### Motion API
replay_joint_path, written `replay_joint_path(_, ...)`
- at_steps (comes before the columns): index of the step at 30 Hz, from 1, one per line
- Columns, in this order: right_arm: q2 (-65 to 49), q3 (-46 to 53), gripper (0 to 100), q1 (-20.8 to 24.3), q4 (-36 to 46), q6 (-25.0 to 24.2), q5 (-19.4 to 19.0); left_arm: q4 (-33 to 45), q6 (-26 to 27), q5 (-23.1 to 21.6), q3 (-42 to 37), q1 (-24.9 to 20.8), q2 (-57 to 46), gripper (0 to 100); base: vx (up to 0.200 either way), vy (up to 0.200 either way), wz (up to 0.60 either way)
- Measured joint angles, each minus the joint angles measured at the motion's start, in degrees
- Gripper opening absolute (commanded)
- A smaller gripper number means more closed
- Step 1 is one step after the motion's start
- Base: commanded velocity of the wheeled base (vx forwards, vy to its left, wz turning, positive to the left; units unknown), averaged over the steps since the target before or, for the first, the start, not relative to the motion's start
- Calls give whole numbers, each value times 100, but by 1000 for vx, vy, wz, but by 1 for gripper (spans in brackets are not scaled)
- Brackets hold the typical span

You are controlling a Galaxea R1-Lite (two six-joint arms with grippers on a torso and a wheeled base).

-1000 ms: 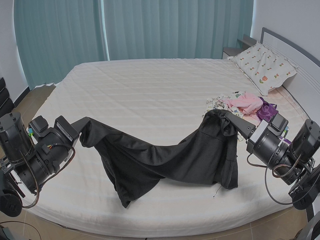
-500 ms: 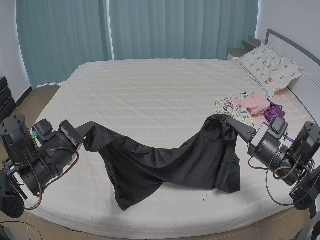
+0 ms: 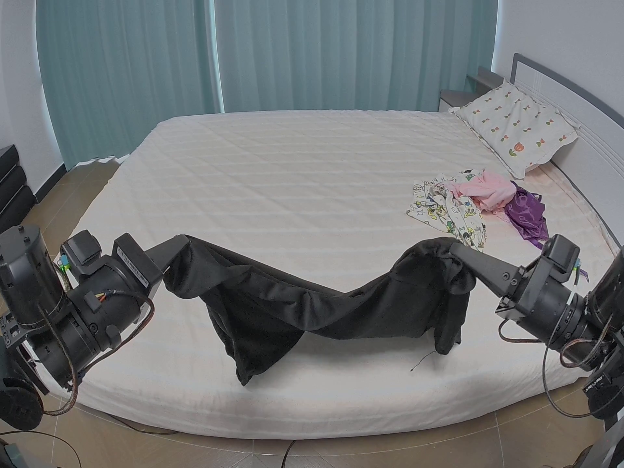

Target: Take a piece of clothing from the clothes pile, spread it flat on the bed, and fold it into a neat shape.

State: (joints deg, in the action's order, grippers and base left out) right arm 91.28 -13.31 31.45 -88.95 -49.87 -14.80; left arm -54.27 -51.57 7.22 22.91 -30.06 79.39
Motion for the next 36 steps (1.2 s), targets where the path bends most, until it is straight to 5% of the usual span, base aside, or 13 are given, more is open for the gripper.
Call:
replay_joint_path(11,-1576,-228,0,-89,1114,-55,-463,642,-7,-104,295,-174,-712,0,-127,0,0)
replay_joint_path(19,-2252,-1909,0,-866,2918,-394,-628,978,-11,-180,730,-89,-1081,0,0,0,0)
replay_joint_path(27,-1854,-3480,0,-1668,3835,-557,-784,1174,-5,-196,1273,193,-739,0,0,0,0)
replay_joint_path(36,-628,-3933,0,-2024,3662,-278,-795,1189,-9,-249,1626,462,261,0,111,0,0)
